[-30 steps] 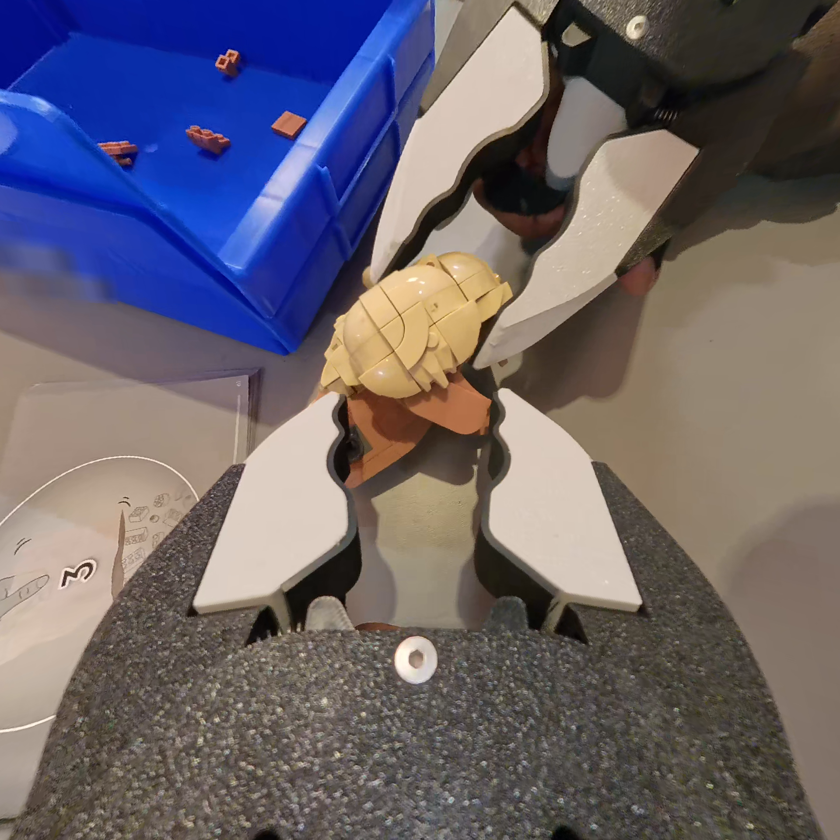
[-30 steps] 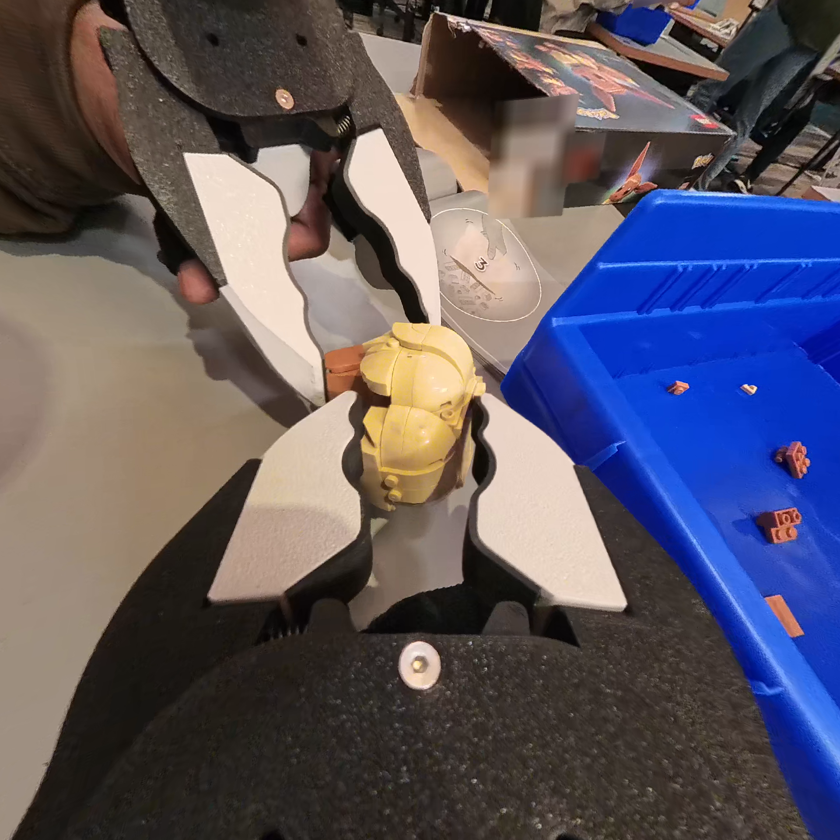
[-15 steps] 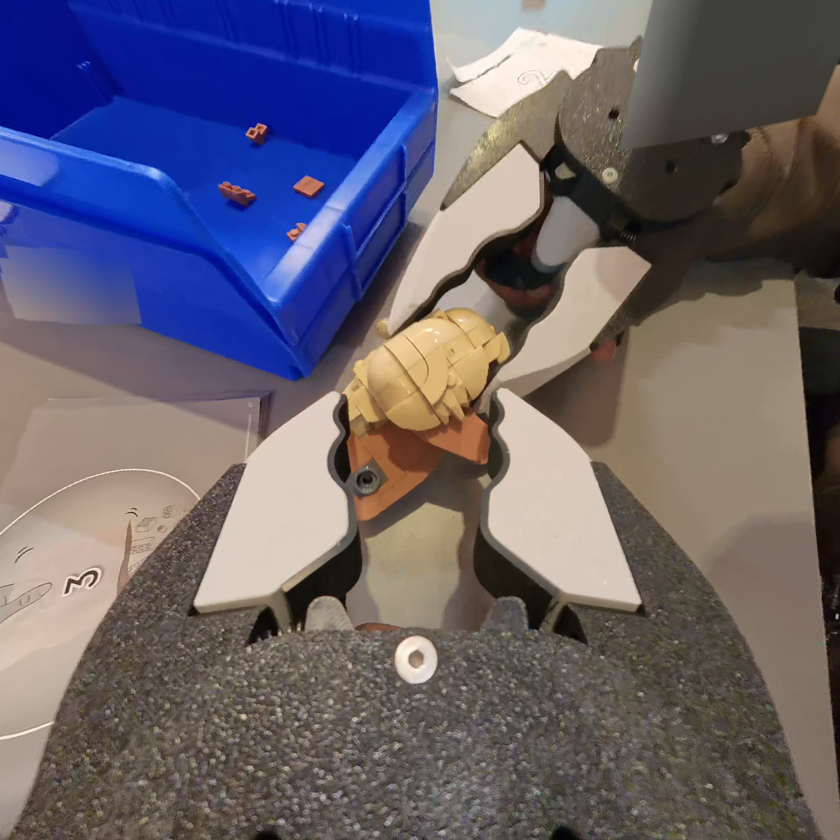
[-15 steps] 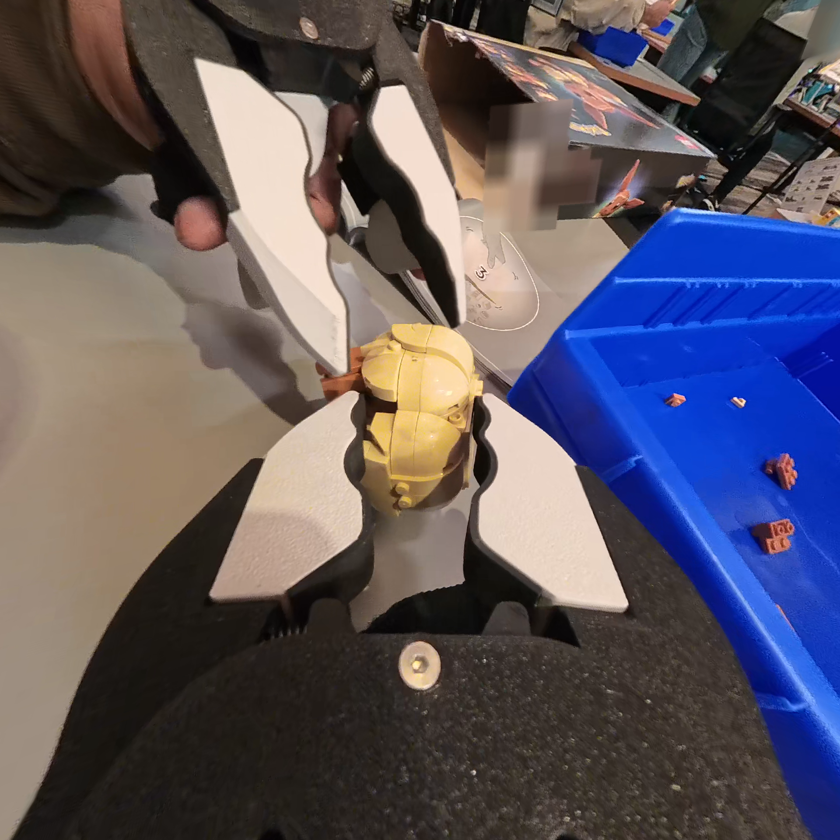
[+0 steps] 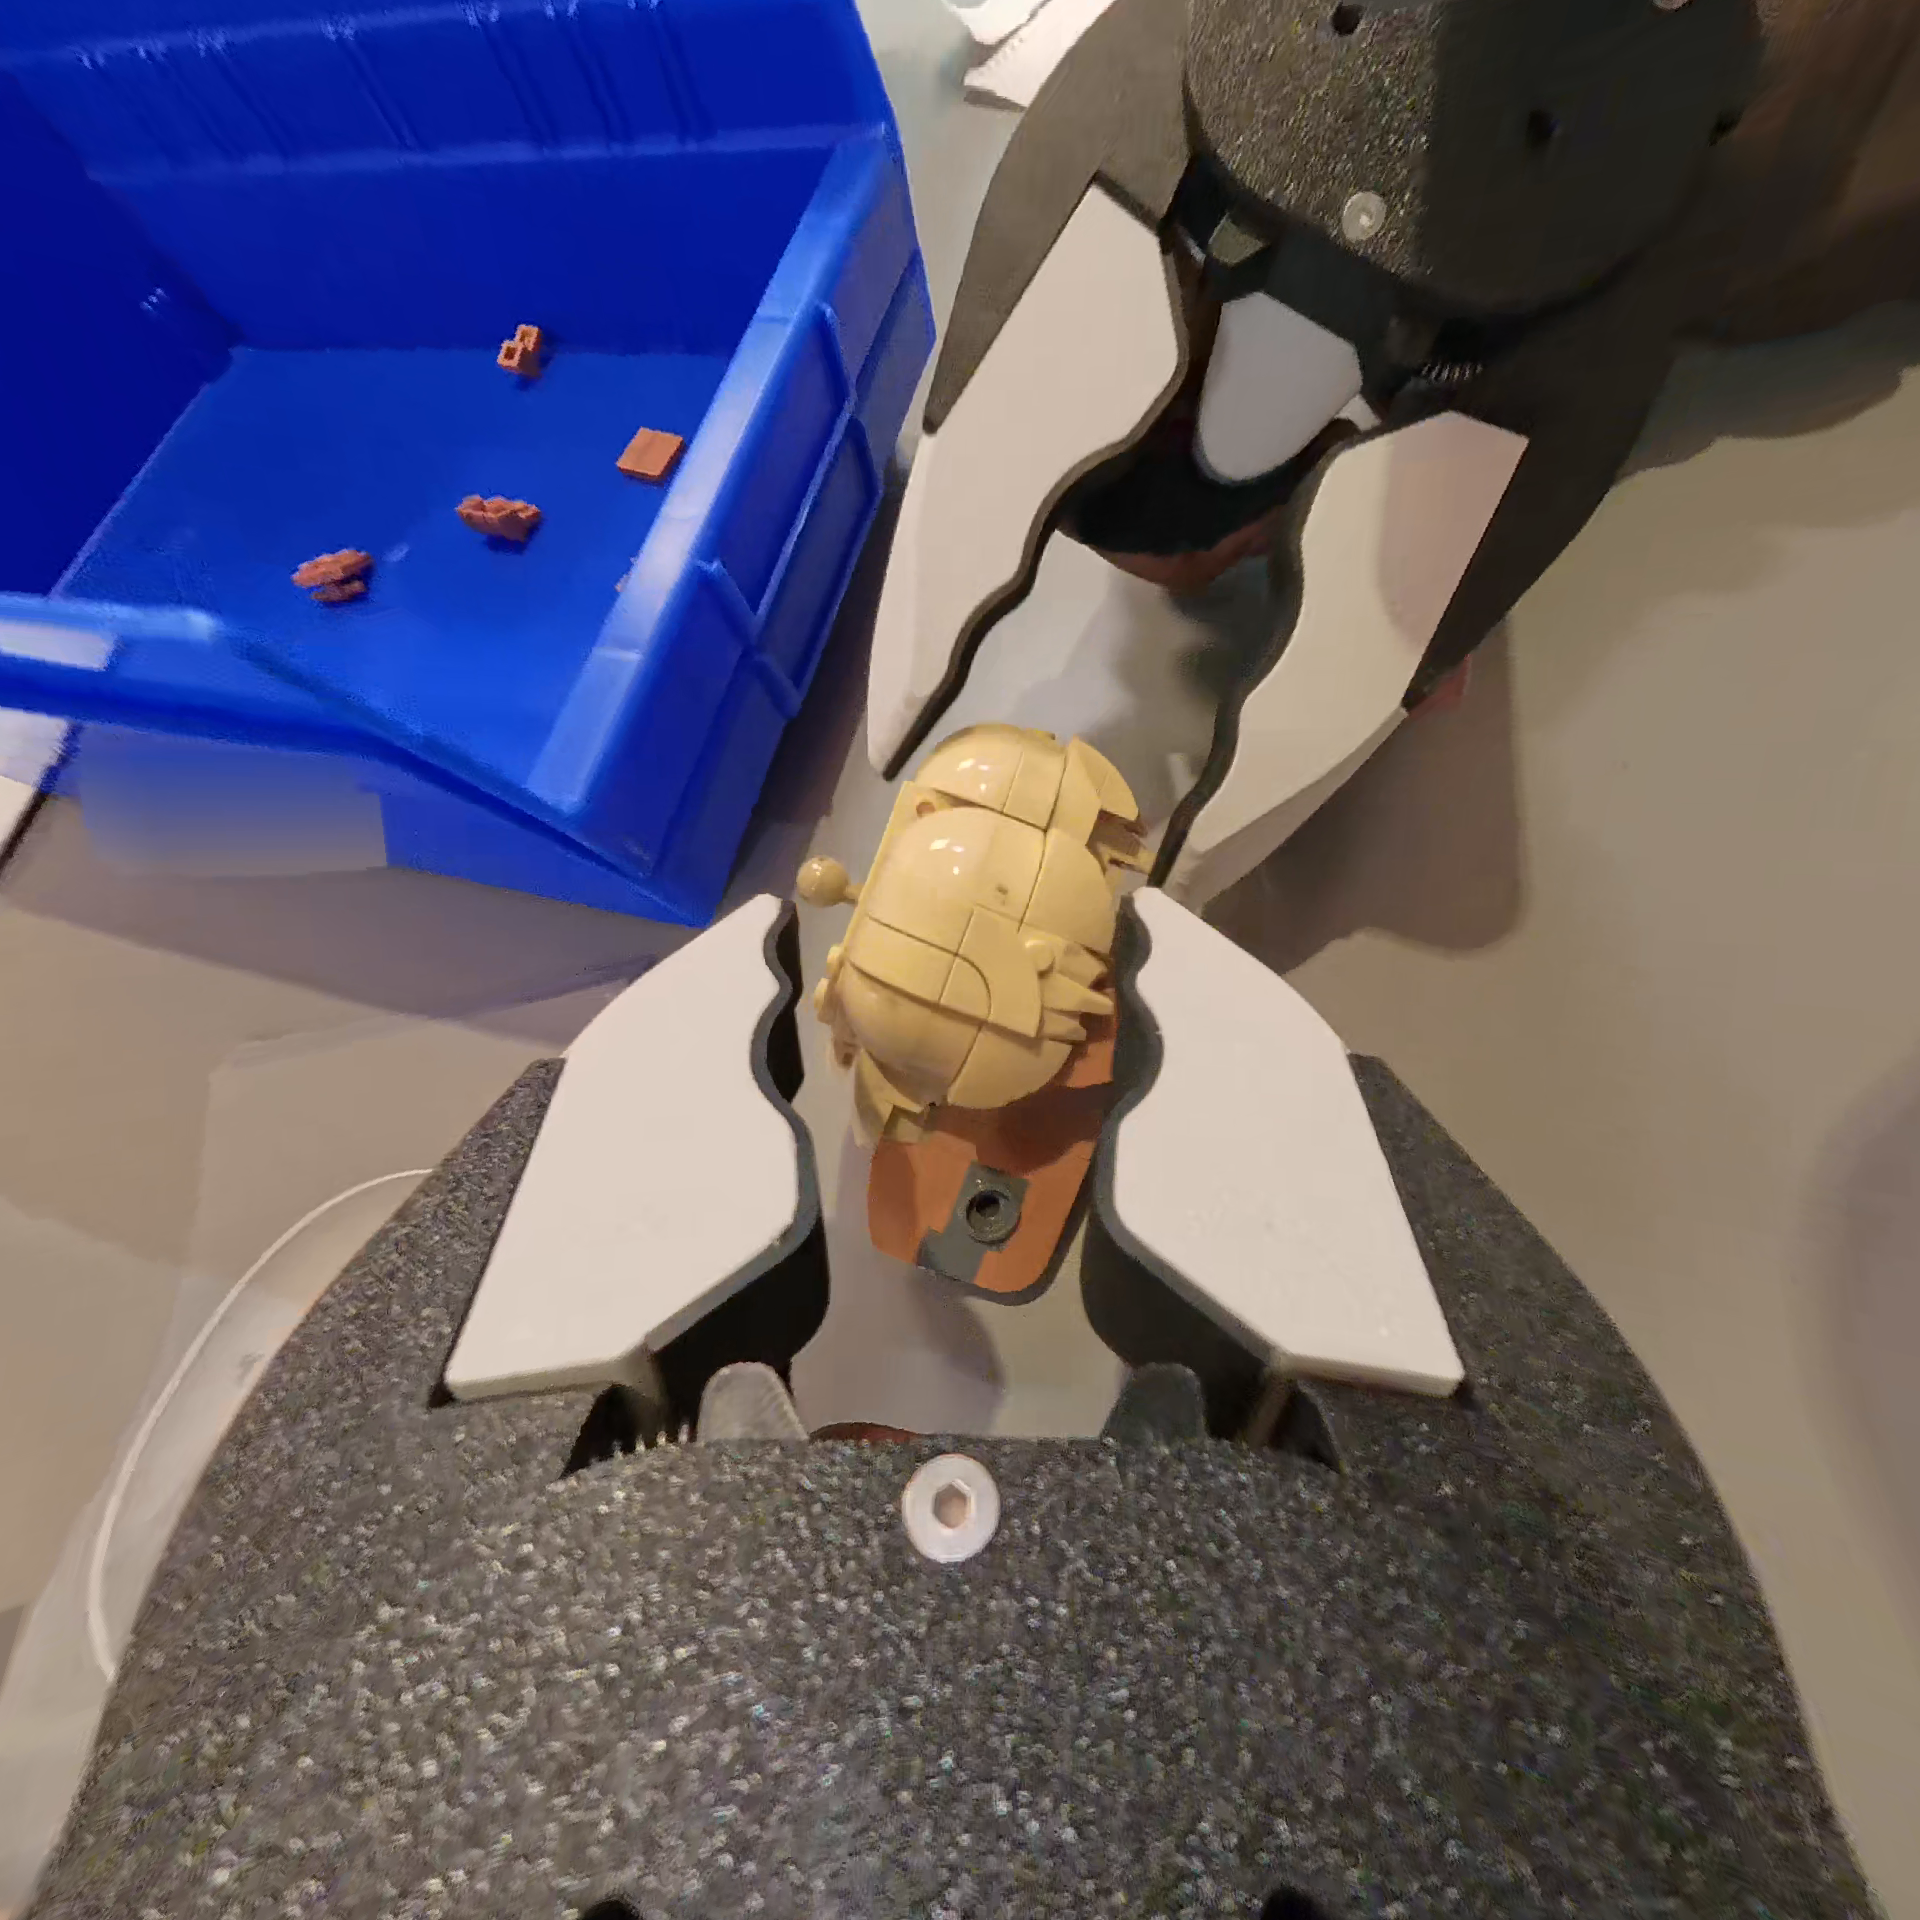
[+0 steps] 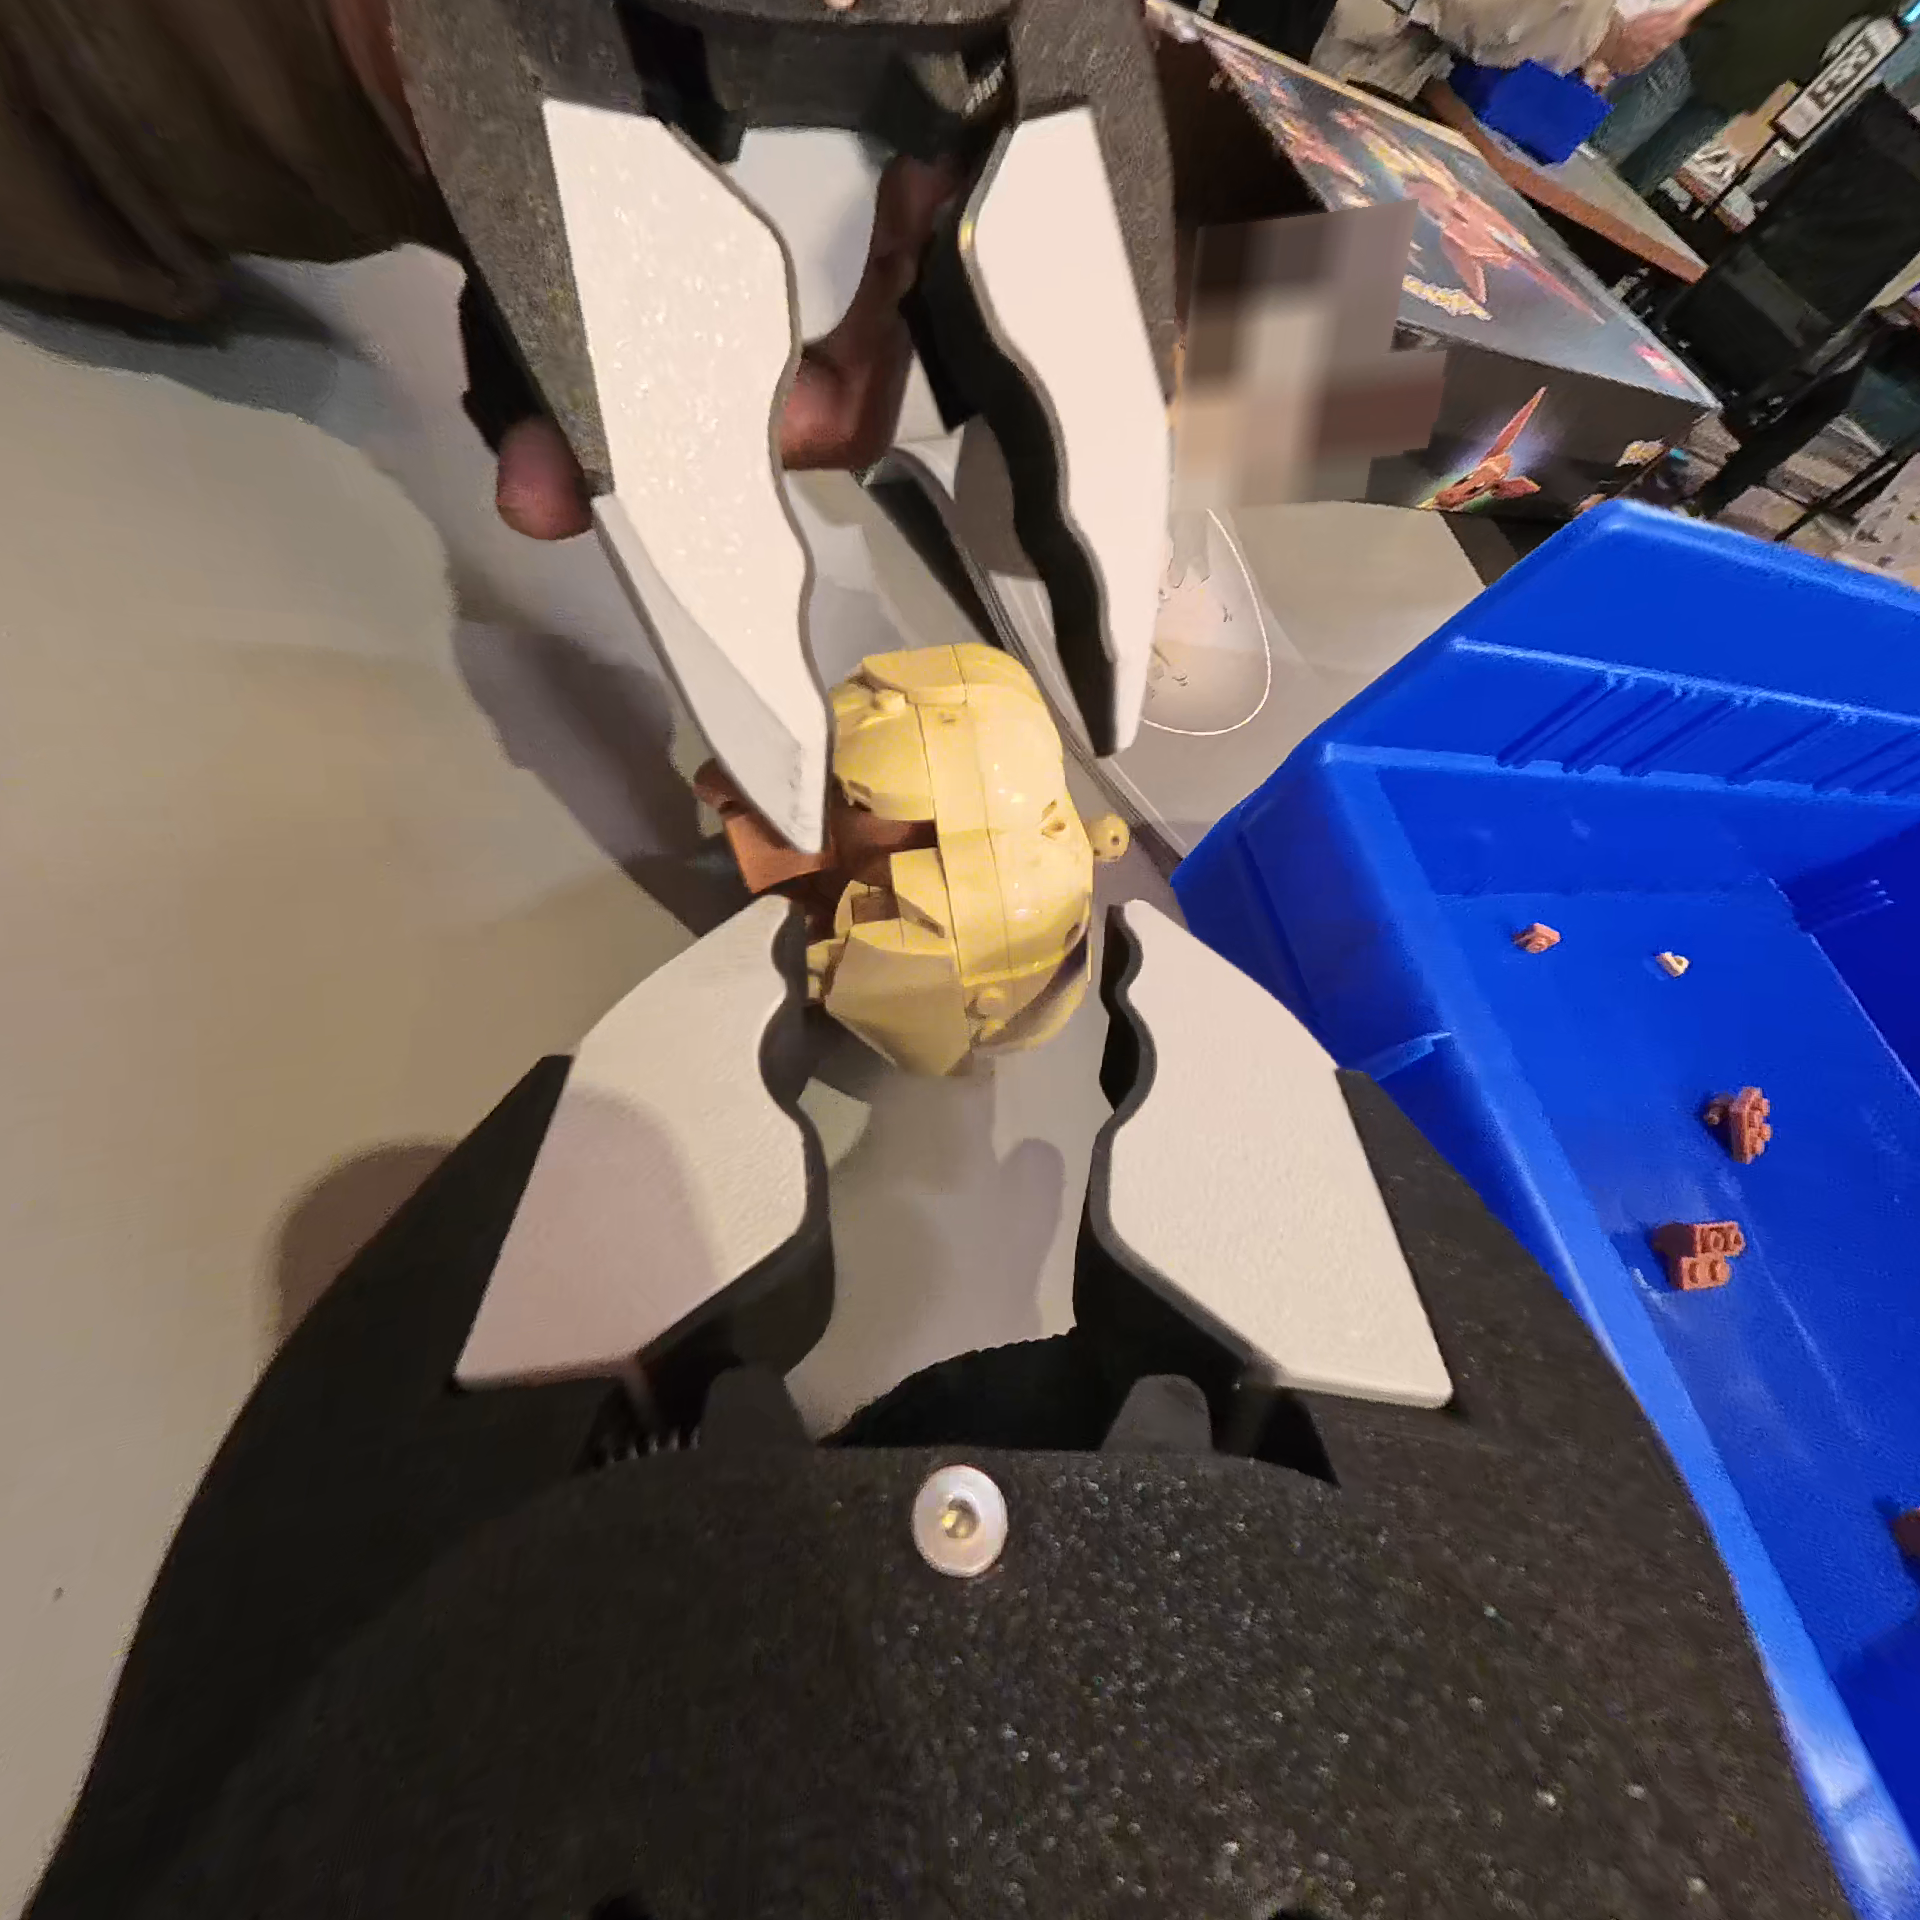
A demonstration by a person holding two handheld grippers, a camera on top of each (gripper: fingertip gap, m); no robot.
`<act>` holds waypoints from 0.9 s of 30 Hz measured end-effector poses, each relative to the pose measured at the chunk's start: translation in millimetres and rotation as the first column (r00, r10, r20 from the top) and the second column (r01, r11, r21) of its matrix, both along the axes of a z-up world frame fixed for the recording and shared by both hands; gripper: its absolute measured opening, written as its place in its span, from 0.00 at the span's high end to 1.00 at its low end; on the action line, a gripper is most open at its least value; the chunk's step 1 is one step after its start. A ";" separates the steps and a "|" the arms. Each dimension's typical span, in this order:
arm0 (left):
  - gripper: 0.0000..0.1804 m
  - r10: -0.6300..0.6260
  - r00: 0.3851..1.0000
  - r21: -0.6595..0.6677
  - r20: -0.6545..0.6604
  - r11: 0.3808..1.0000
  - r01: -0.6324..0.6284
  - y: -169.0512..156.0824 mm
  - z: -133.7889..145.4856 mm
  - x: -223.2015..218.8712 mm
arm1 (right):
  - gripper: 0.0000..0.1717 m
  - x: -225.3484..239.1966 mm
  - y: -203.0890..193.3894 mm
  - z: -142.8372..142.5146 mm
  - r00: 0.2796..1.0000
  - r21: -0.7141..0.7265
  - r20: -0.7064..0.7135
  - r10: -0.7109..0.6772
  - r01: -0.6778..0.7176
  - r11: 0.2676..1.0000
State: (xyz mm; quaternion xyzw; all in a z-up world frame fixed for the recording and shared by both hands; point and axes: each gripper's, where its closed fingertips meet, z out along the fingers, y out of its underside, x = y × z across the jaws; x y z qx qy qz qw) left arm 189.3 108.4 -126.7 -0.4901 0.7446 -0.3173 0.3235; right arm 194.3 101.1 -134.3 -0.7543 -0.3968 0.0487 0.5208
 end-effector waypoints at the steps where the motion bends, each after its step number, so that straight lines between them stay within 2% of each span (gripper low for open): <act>1: 0.69 0.000 1.000 0.023 -0.007 1.000 0.000 -0.6 2.1 0.9 | 0.69 -0.2 -0.1 0.2 1.000 0.002 -0.004 0.002 -0.002 1.000; 5: 0.73 0.040 0.997 0.090 -0.072 0.995 -0.033 -1.0 2.9 0.7 | 0.68 -1.8 1.9 -2.1 1.000 0.006 -0.022 -0.002 0.002 1.000; 14: 0.73 0.096 0.989 0.241 -0.110 0.968 -0.067 3.1 -7.1 2.6 | 0.66 -2.0 8.3 -1.9 0.999 0.044 -0.035 -0.006 0.008 0.999; 20: 0.74 0.052 0.994 0.196 -0.092 0.980 -0.033 0.7 -6.0 1.1 | 0.70 -4.4 4.2 3.4 1.000 0.094 0.002 0.029 -0.029 0.995; 27: 0.74 0.011 0.997 -0.008 -0.072 1.000 -0.012 -3.6 -4.7 -2.4 | 0.69 -8.7 -0.3 9.8 0.997 0.093 -0.040 0.067 -0.063 0.994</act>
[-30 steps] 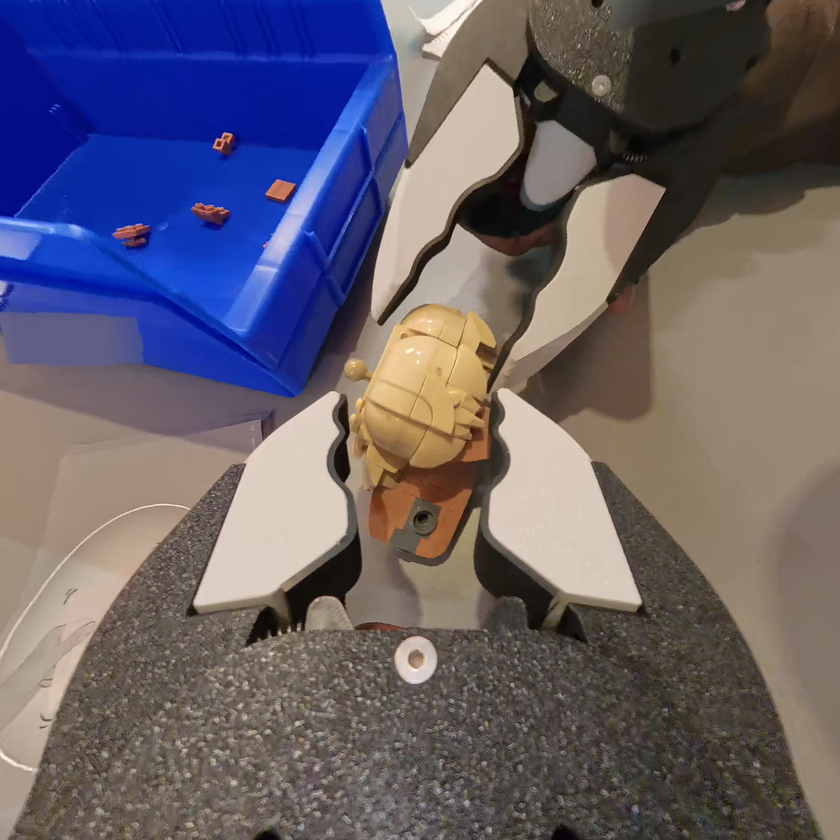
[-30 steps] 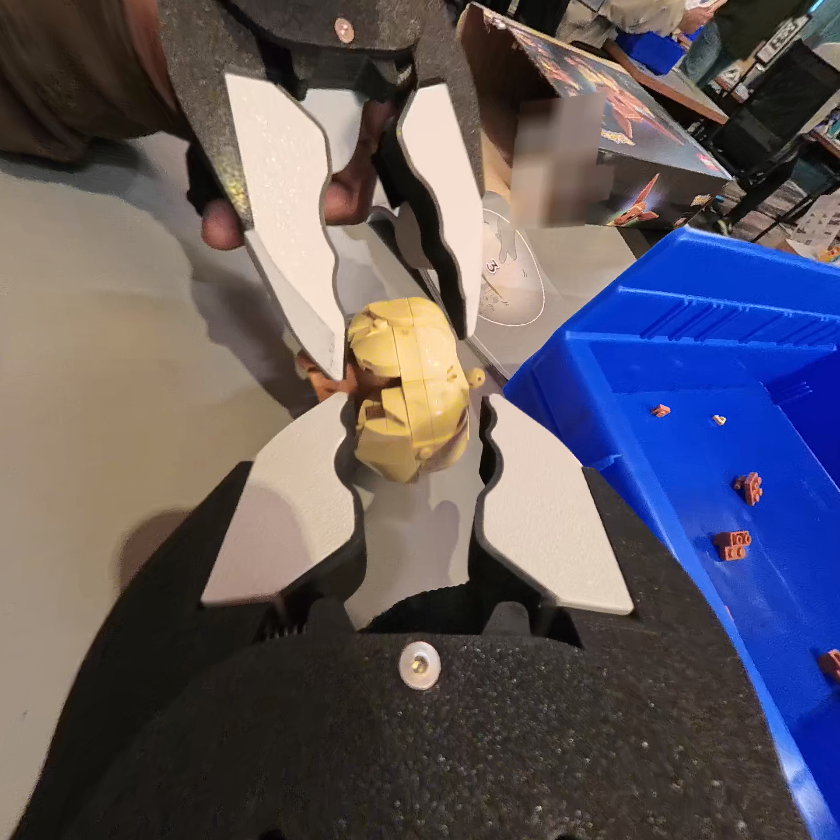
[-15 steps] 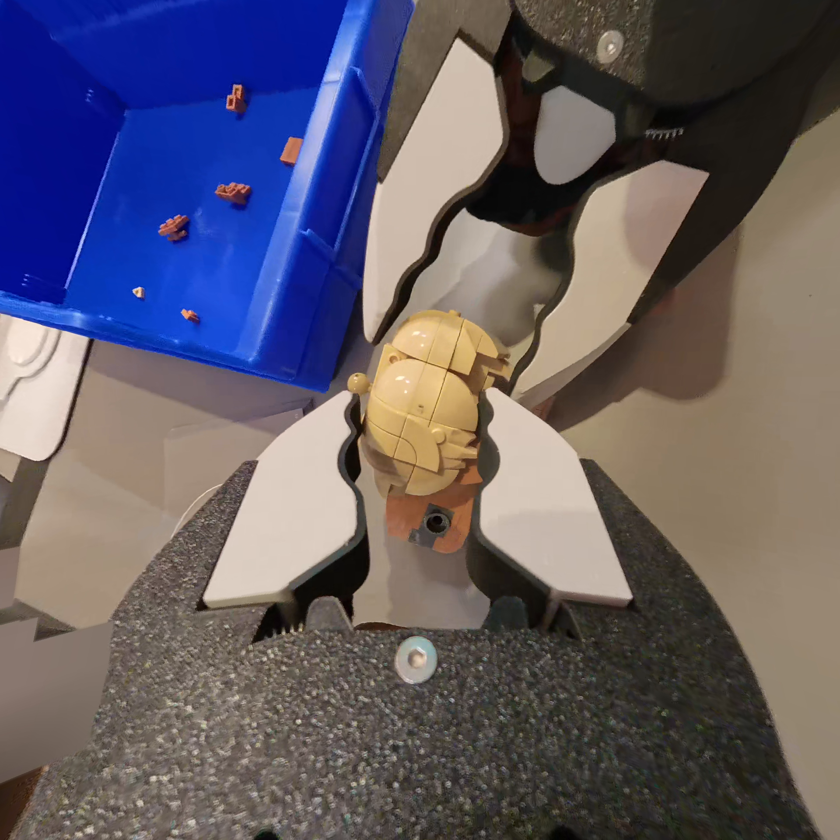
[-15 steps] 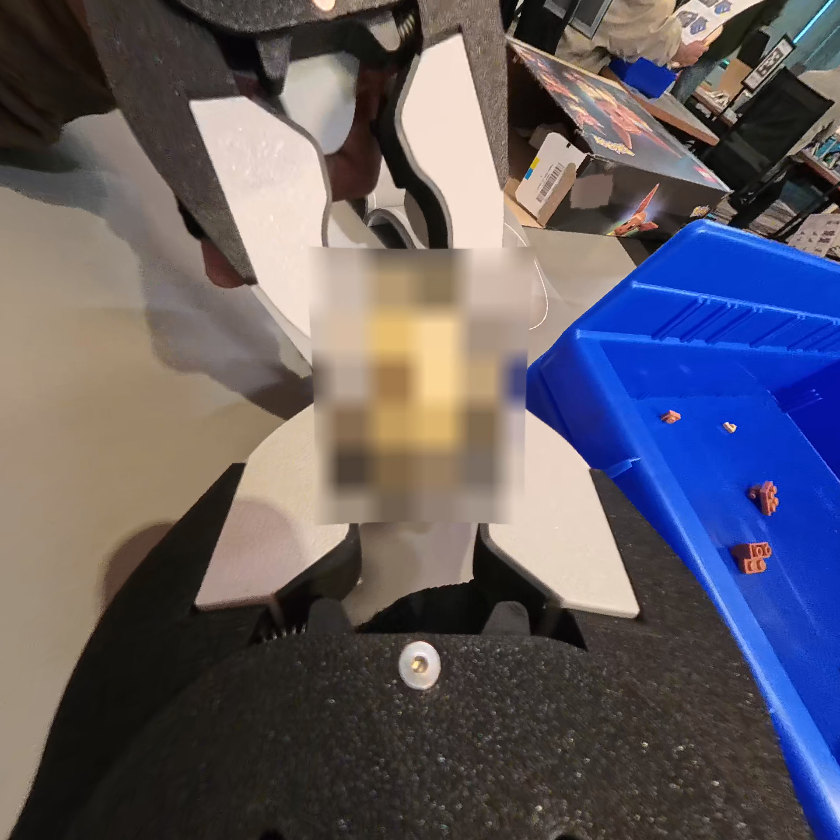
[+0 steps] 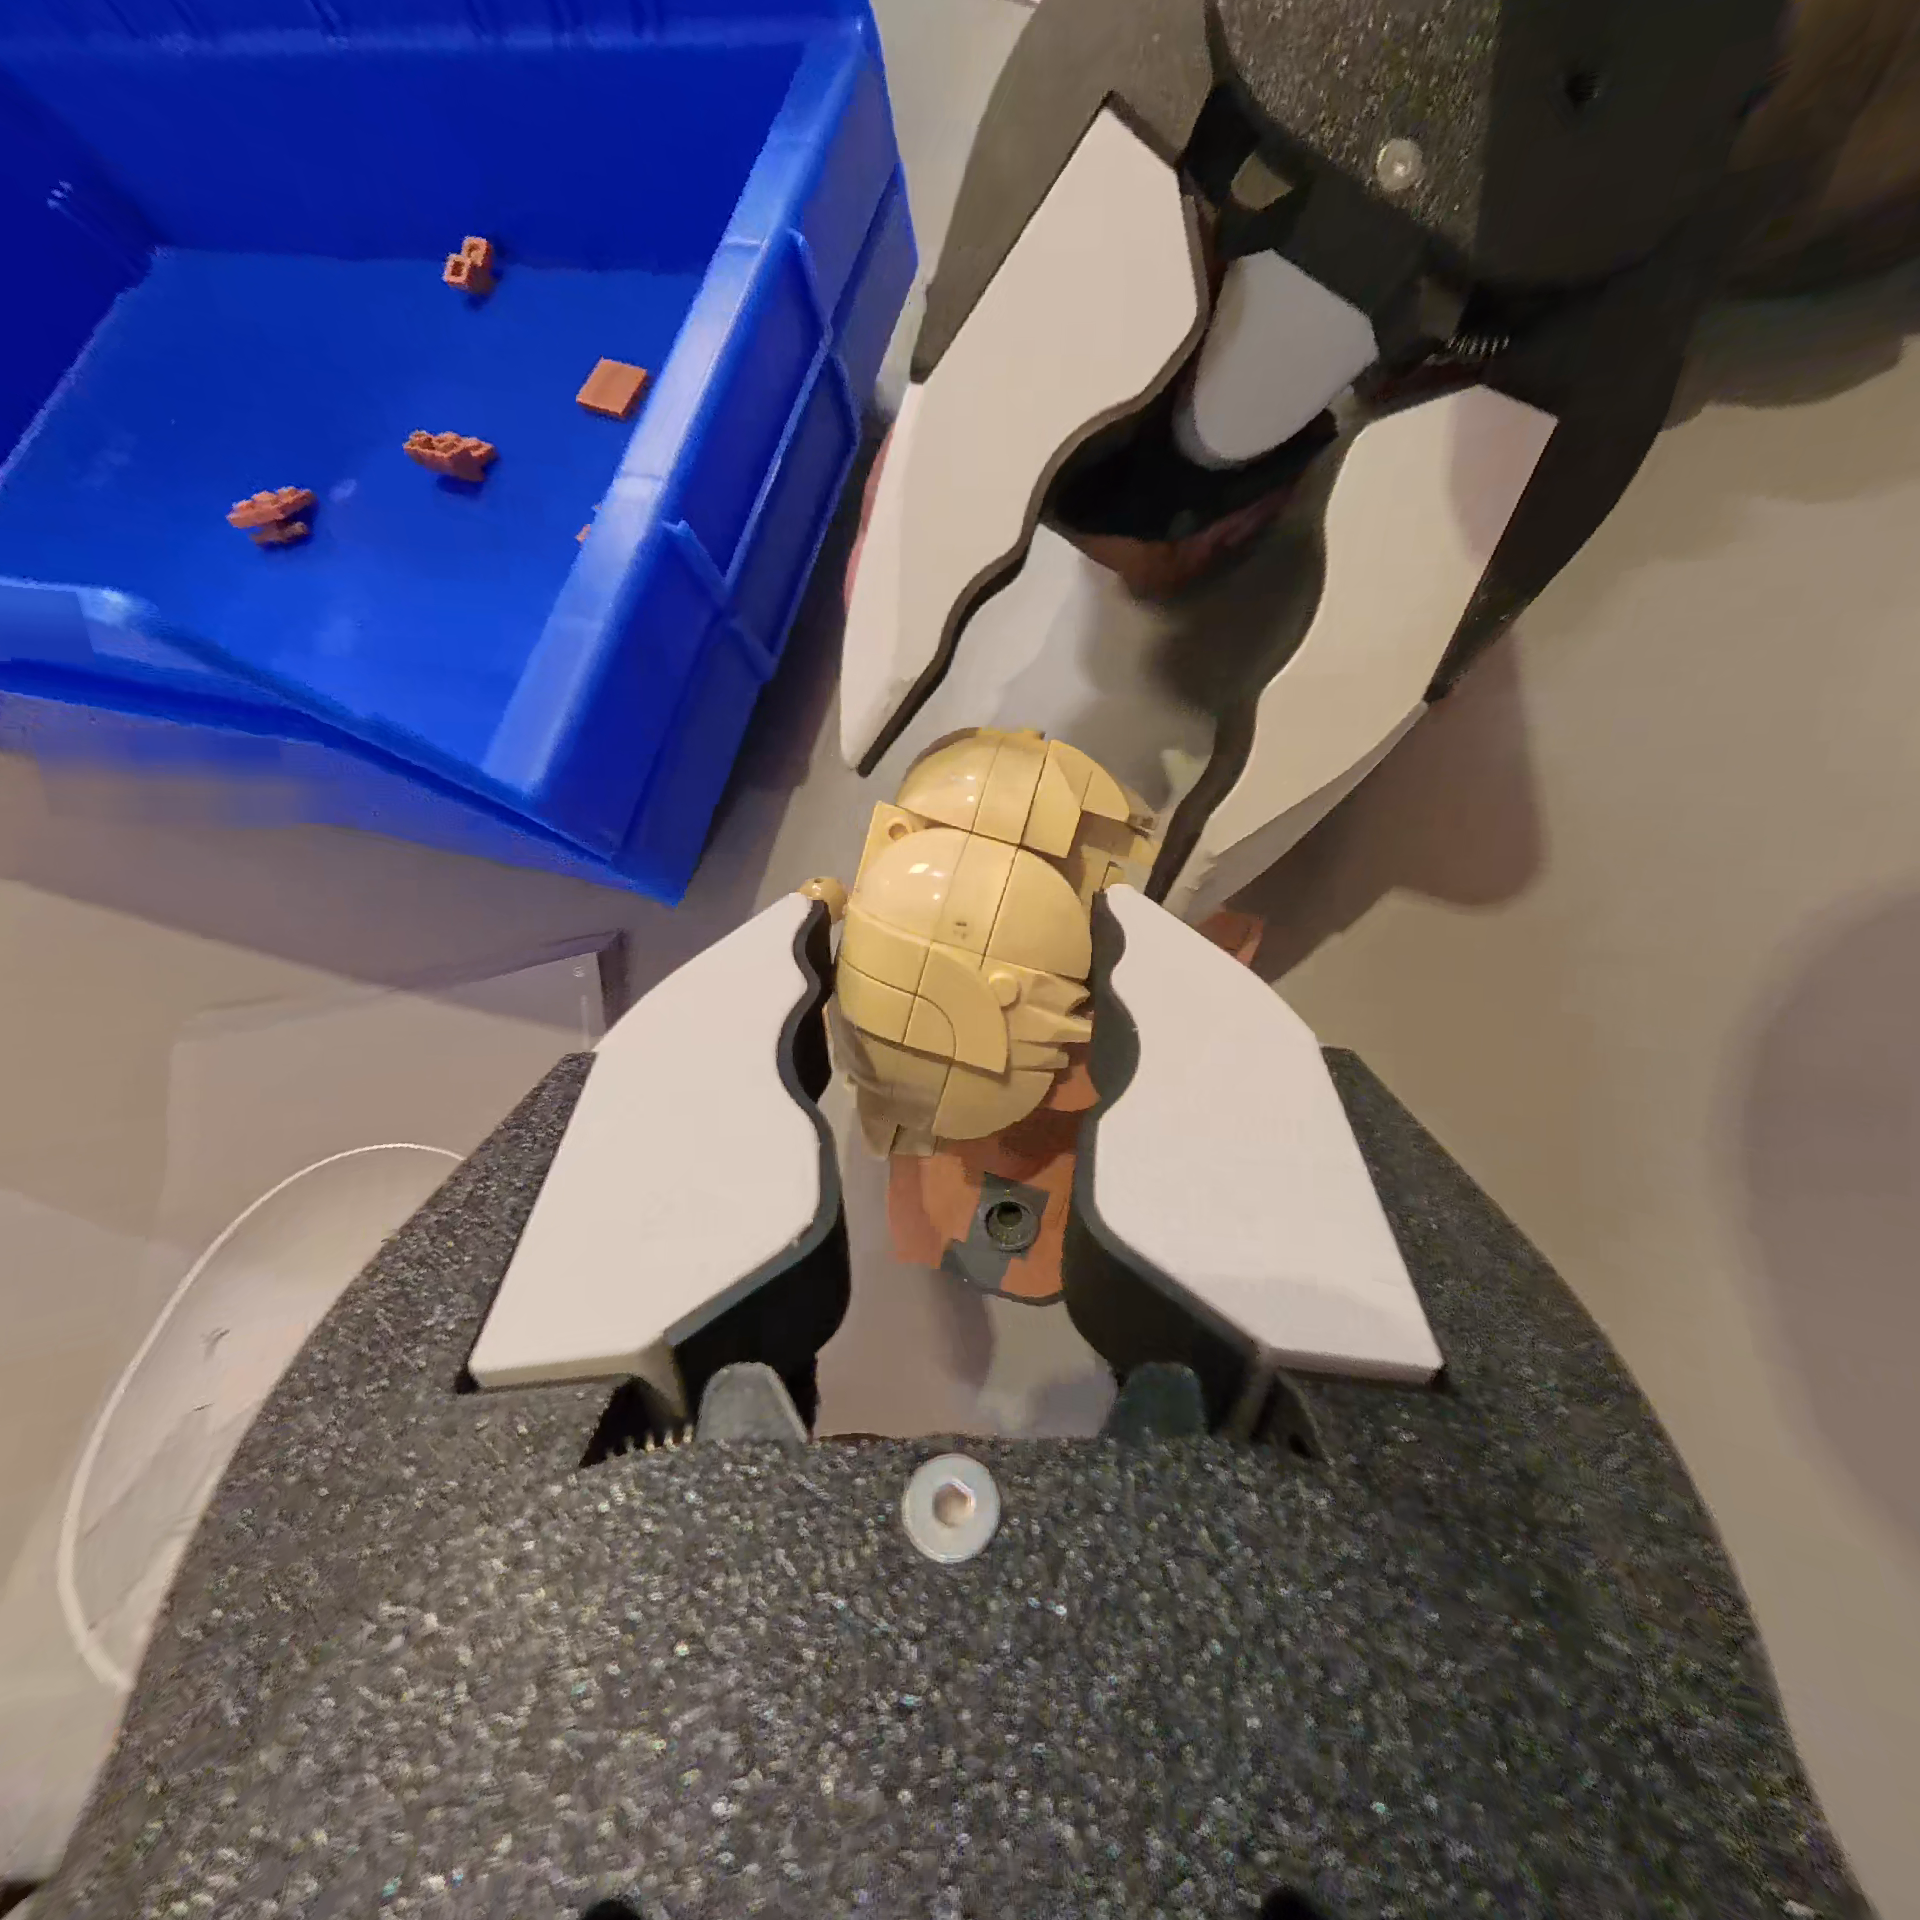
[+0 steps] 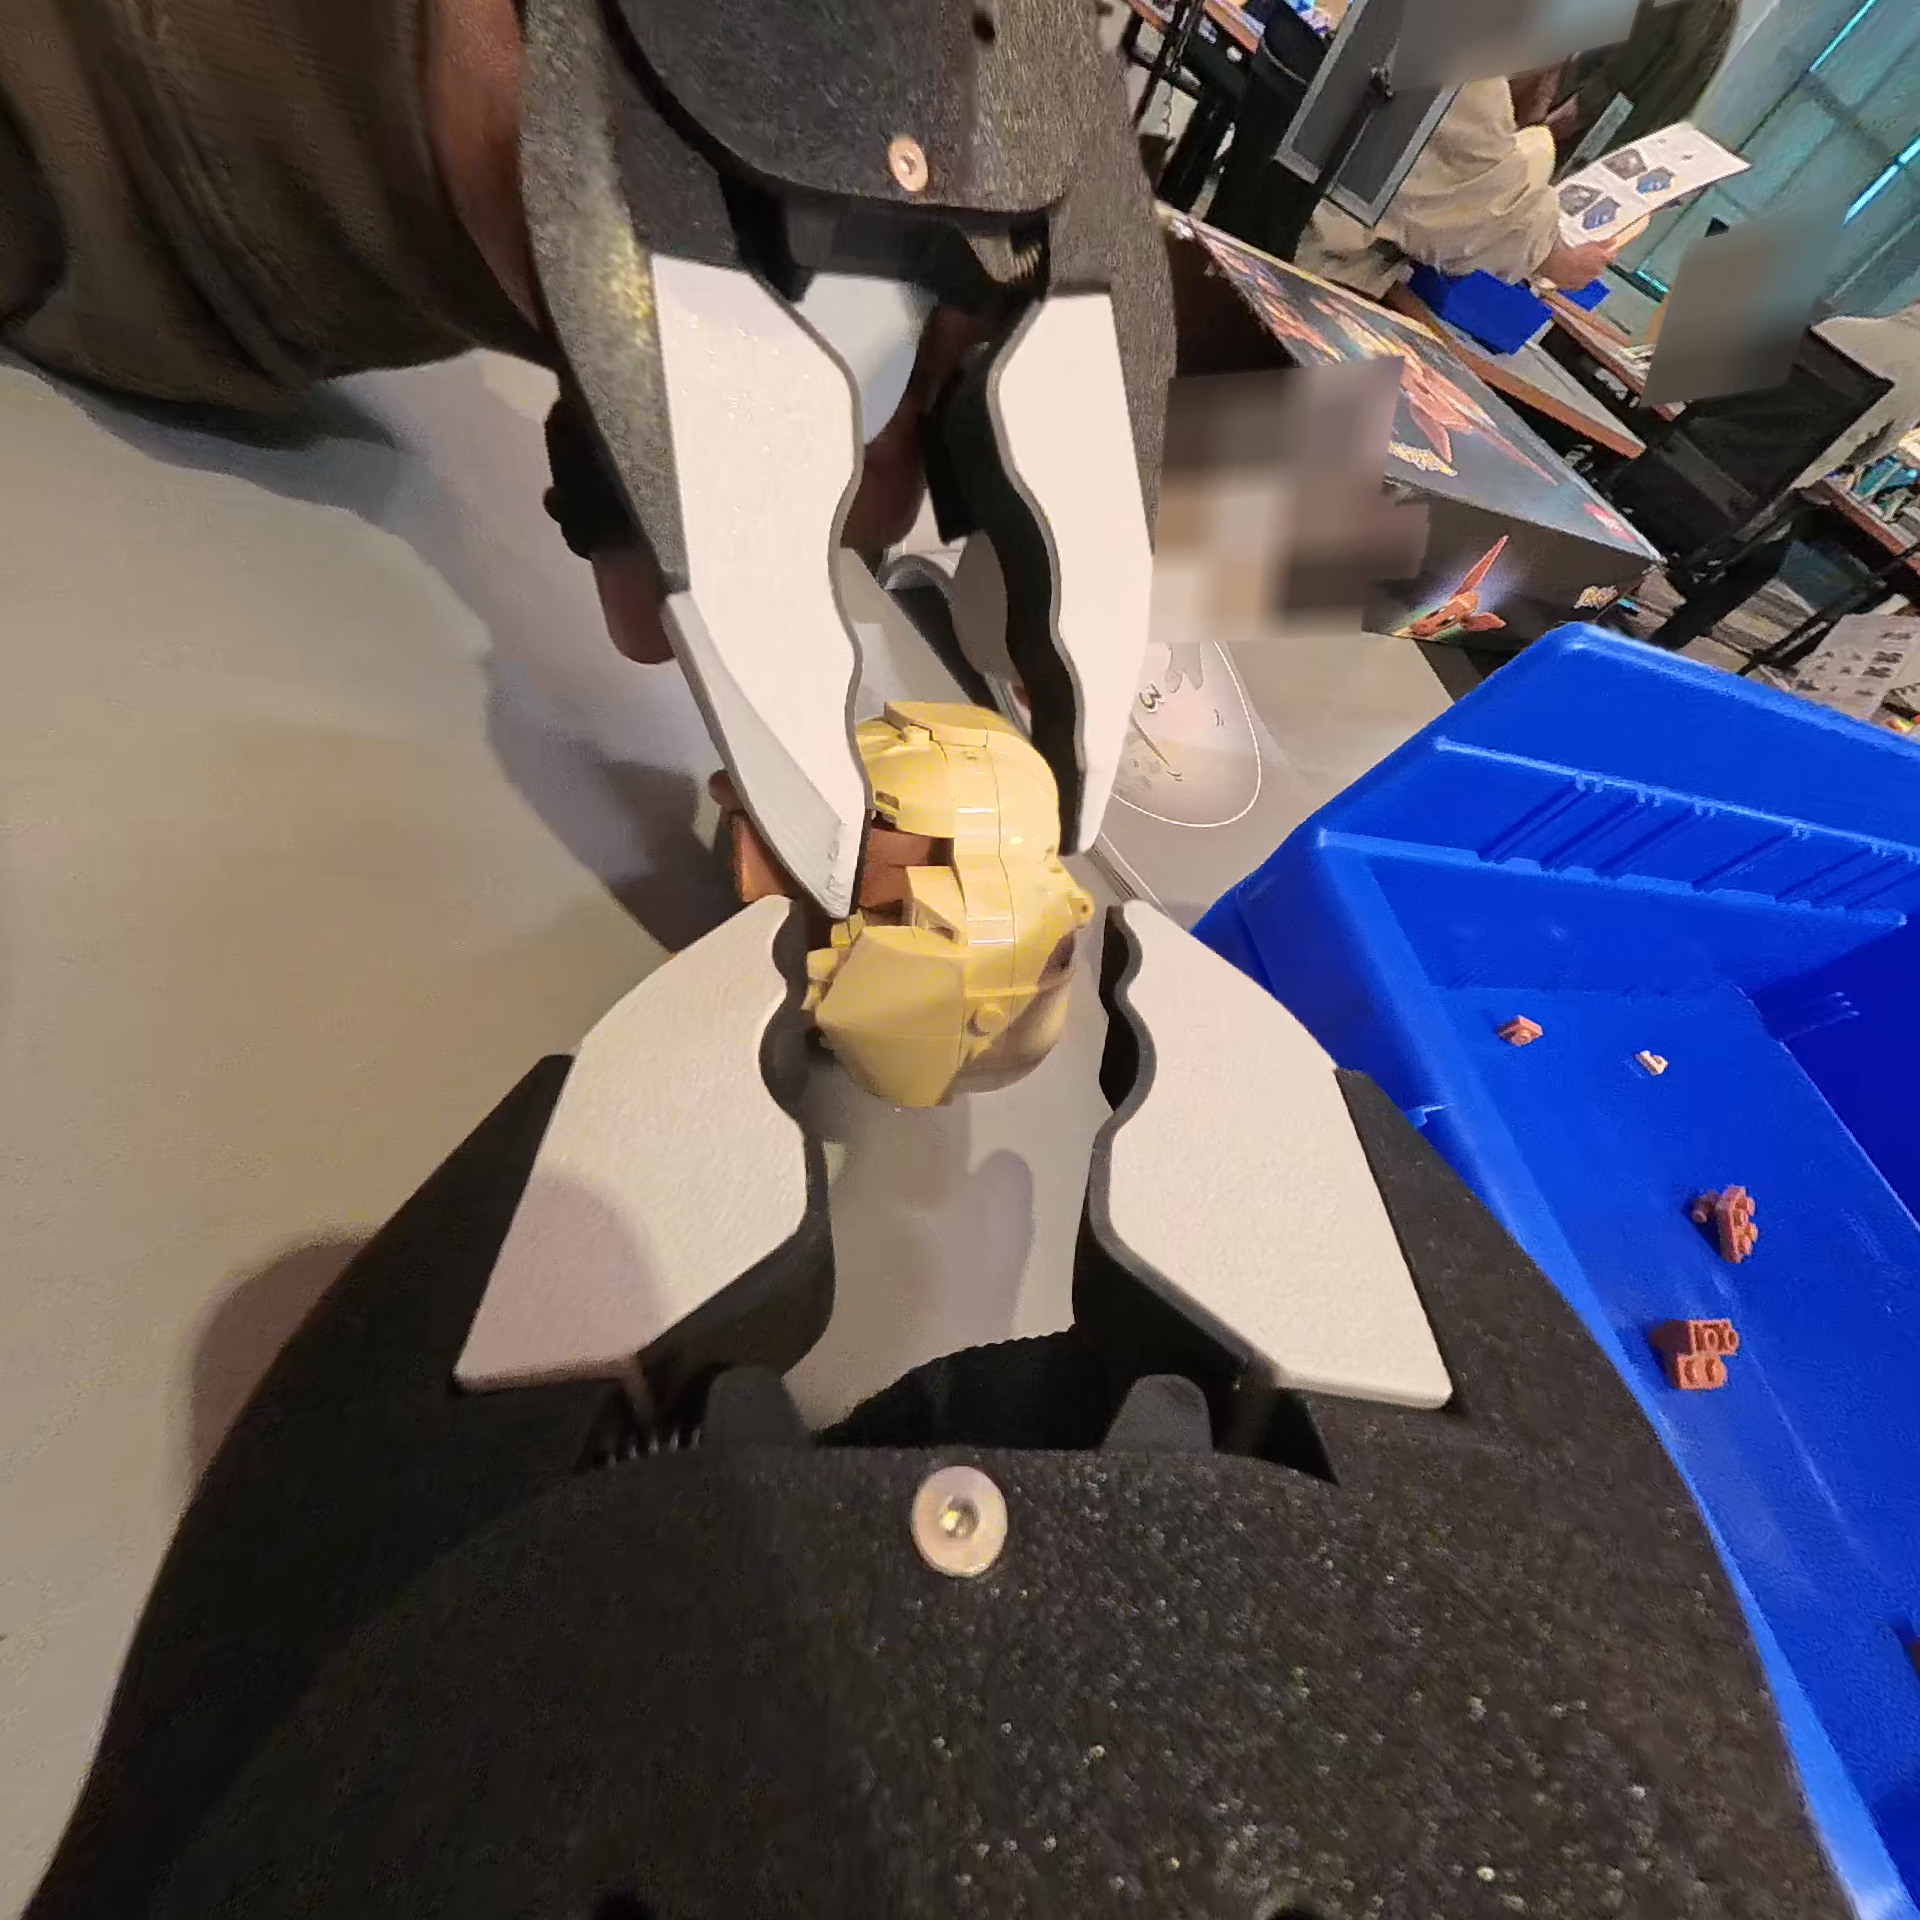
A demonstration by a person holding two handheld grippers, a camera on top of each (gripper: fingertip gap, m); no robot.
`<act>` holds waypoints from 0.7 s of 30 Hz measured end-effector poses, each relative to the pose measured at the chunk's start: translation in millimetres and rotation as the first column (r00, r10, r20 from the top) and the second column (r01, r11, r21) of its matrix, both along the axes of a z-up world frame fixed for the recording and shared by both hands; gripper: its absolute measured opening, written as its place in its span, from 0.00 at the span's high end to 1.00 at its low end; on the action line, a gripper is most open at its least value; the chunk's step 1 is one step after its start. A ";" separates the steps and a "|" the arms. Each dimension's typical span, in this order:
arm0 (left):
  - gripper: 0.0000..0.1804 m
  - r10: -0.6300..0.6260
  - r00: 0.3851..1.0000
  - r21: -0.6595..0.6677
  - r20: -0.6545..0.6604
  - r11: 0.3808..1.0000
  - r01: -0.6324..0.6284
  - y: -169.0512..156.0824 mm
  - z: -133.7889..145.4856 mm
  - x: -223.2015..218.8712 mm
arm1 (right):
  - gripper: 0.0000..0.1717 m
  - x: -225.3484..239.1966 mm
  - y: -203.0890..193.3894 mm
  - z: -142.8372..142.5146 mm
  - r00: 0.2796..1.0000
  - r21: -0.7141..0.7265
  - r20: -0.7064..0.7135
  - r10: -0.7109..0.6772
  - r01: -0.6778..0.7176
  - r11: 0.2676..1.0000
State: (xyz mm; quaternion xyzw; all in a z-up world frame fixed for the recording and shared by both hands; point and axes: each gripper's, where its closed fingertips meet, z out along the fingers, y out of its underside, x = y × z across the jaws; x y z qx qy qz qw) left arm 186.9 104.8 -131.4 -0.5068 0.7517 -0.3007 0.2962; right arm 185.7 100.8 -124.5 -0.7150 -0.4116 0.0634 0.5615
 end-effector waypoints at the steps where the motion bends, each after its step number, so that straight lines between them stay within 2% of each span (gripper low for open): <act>1: 0.74 -0.004 1.000 -0.028 0.002 1.000 0.004 -1.3 0.0 -0.4 | 0.68 -0.5 -0.9 0.7 1.000 -0.004 -0.006 0.006 -0.007 1.000; 7: 0.73 0.006 1.000 -0.087 0.005 0.996 -0.006 -2.3 0.2 -1.0 | 0.71 -2.4 -2.6 -0.7 0.999 -0.047 -0.038 0.012 -0.014 0.999; 14: 0.74 0.053 0.999 -0.035 -0.004 0.998 -0.053 2.2 7.3 -5.8 | 0.72 -0.6 -1.5 -1.1 1.000 -0.033 -0.019 -0.010 0.010 0.999; 21: 0.76 0.019 1.000 -0.022 0.006 1.000 -0.019 -1.7 5.9 -6.1 | 0.70 1.3 -2.9 -0.3 1.000 -0.021 0.001 0.013 -0.013 1.000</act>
